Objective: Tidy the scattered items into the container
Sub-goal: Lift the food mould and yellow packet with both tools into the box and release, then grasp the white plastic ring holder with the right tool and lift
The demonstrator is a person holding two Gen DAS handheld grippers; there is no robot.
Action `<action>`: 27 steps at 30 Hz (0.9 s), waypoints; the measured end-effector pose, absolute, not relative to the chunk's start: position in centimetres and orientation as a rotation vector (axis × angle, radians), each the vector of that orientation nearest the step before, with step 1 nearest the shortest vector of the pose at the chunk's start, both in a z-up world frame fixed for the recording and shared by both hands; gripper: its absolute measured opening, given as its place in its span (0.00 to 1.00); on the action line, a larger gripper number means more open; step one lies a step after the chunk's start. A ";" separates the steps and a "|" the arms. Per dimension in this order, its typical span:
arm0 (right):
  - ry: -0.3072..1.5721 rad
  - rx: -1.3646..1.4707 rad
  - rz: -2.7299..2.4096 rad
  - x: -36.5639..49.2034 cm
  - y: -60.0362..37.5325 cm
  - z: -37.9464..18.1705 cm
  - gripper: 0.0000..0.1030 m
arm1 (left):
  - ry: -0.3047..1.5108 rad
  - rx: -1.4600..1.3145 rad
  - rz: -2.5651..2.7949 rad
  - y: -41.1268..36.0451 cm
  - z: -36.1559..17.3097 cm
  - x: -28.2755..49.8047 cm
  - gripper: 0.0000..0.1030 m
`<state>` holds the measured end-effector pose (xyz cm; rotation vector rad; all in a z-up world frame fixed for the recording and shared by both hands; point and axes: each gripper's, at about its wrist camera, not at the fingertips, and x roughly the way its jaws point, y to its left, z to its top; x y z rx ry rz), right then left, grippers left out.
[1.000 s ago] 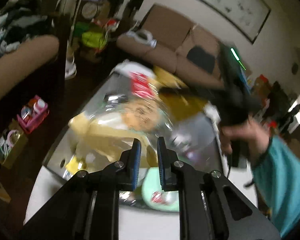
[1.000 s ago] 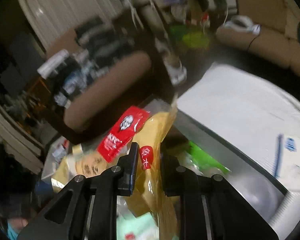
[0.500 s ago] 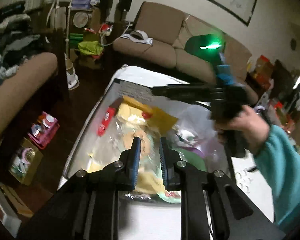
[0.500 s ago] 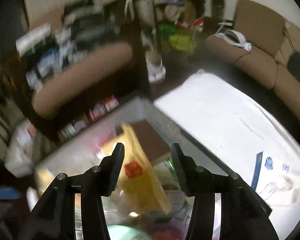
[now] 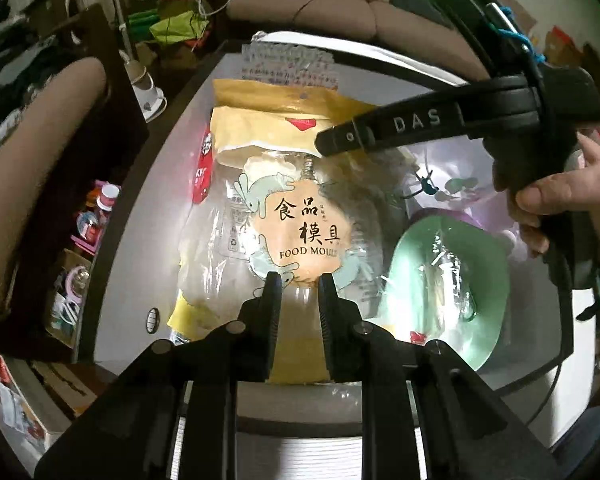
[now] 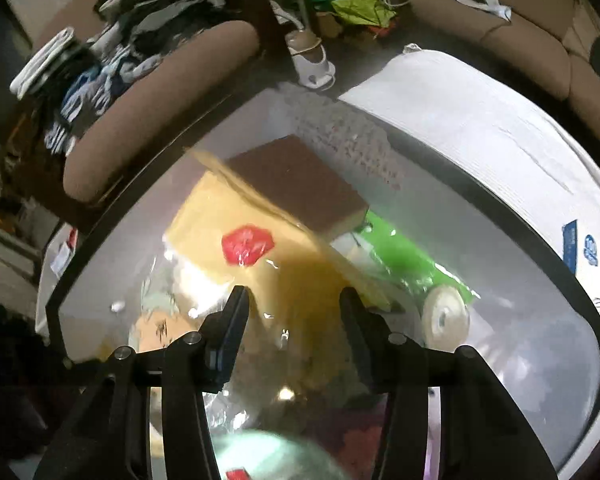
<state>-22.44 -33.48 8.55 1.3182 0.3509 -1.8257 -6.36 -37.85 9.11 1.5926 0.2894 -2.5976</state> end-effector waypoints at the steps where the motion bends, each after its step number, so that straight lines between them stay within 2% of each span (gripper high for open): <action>1: 0.341 1.324 -1.822 -22.7 -33.6 8.4 0.48 | 0.314 1.586 -2.599 -38.2 9.0 -6.4 0.23; 6: 0.256 1.288 -1.845 -21.8 -31.8 11.1 0.49 | 0.376 1.472 -2.633 -39.1 11.9 -4.6 0.26; 10: 0.144 1.188 -1.853 -20.2 -28.1 14.8 0.49 | 0.432 1.271 -2.725 -38.5 16.3 -0.9 0.52; 12: 0.121 1.143 -1.841 -18.9 -25.8 16.8 0.49 | 0.422 1.236 -2.767 -37.2 17.7 -0.2 0.59; 14: 0.105 1.100 -1.844 -17.4 -22.4 18.7 0.55 | 0.373 1.197 -2.802 -35.5 18.9 0.1 0.74; 16: 0.082 1.073 -1.862 -16.2 -18.3 20.1 0.72 | 0.378 1.188 -2.838 -33.9 19.6 0.0 0.82; 18: 0.049 1.060 -1.896 -14.9 -13.3 21.1 0.80 | 0.432 1.209 -2.877 -32.1 19.8 -0.1 0.82; 23: 0.045 1.083 -2.064 -12.3 -0.9 21.7 0.81 | 0.533 1.308 -2.996 -24.6 19.3 -0.6 0.83; 27: -0.023 1.151 -2.194 -10.7 8.6 19.9 0.82 | 0.575 1.420 -3.032 -18.0 16.9 -1.5 0.83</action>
